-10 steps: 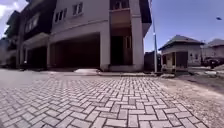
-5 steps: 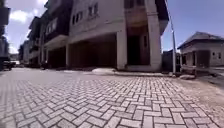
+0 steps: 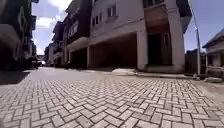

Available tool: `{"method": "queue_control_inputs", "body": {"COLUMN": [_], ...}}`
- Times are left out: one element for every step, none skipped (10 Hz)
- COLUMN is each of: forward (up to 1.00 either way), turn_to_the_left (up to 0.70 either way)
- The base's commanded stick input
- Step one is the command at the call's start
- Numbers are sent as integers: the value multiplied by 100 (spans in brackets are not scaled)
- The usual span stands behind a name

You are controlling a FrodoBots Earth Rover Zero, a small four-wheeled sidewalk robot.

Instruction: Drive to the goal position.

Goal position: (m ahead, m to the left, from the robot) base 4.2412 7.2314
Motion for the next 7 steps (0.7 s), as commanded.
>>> {"method": "queue_control_inputs", "body": {"forward": [0, 0, 0, 0, 0, 0, 0], "turn_to_the_left": [50, 50, 50, 50, 50, 50, 50]}}
